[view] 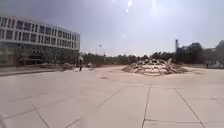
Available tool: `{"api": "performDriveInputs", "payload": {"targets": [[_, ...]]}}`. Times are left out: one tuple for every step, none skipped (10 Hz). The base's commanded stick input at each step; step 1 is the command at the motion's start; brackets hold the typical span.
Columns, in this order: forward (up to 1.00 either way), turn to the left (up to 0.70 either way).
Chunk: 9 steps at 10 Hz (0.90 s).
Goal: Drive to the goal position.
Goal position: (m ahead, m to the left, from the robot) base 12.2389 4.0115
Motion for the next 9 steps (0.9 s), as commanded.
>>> {"api": "performDriveInputs", "payload": {"targets": [[0.70, 0.00], [0.70, 0.00], [0.70, 0.00], [0.70, 0.00], [0.70, 0.00], [0.70, 0.00], [0.70, 0.00], [0.70, 0.00], [0.70, 0.00]]}}
